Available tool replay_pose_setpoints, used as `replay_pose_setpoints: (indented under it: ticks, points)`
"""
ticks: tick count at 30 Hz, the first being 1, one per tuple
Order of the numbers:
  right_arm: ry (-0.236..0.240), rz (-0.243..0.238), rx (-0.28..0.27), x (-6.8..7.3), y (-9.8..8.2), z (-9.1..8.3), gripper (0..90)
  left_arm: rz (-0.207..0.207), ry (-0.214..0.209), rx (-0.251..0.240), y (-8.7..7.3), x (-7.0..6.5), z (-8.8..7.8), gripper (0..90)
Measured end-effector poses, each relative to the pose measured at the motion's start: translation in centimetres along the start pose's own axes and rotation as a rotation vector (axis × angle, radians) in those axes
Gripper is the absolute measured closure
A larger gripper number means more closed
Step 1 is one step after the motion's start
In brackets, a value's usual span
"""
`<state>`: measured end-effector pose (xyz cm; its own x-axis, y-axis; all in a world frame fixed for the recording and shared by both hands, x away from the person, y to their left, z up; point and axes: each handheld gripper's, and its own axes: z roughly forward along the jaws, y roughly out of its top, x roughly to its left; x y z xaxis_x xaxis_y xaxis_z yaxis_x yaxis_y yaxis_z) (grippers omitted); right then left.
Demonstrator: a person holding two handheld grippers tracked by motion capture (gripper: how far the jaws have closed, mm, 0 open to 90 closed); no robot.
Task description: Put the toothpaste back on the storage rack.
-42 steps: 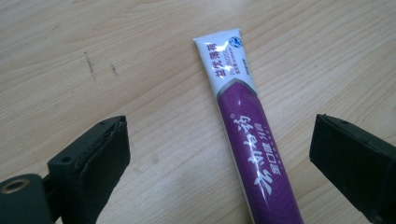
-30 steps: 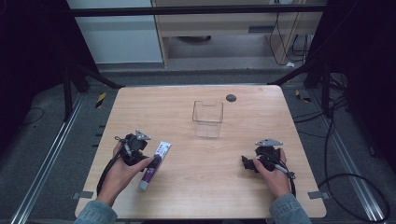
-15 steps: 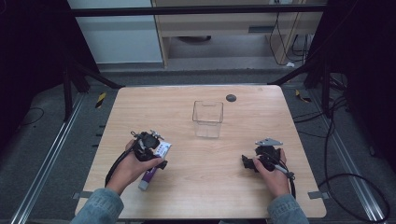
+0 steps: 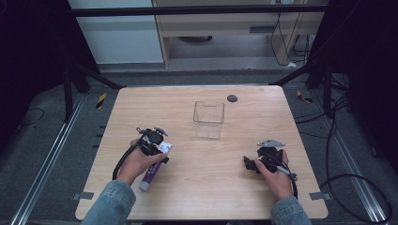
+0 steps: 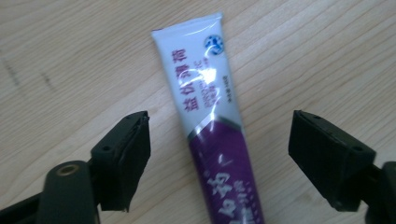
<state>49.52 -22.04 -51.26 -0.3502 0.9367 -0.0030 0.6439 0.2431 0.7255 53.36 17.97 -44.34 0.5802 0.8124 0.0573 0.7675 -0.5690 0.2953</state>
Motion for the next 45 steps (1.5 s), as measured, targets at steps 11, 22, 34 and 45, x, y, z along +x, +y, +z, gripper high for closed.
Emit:
replay_pose_setpoints:
  ticks: [11,22,34,45]
  points:
    - [0.004,0.005,0.002,-0.1,-0.4,-0.5,1.3,-0.05,0.025,0.008,1.2,-0.1,0.4,38.7]
    - [0.004,0.003,-0.001,-0.2,-0.6,-0.6,1.3,-0.065,0.035,0.058,0.9,0.5,1.3,42.1]
    - [0.003,0.001,0.0,-0.2,-0.6,-0.6,1.3,-0.112,0.01,0.056,0.4,1.1,1.7,48.0]
    - [0.005,0.003,-0.001,-0.2,-0.6,-0.6,1.3,-0.112,0.013,0.066,0.2,0.9,2.2,49.6]
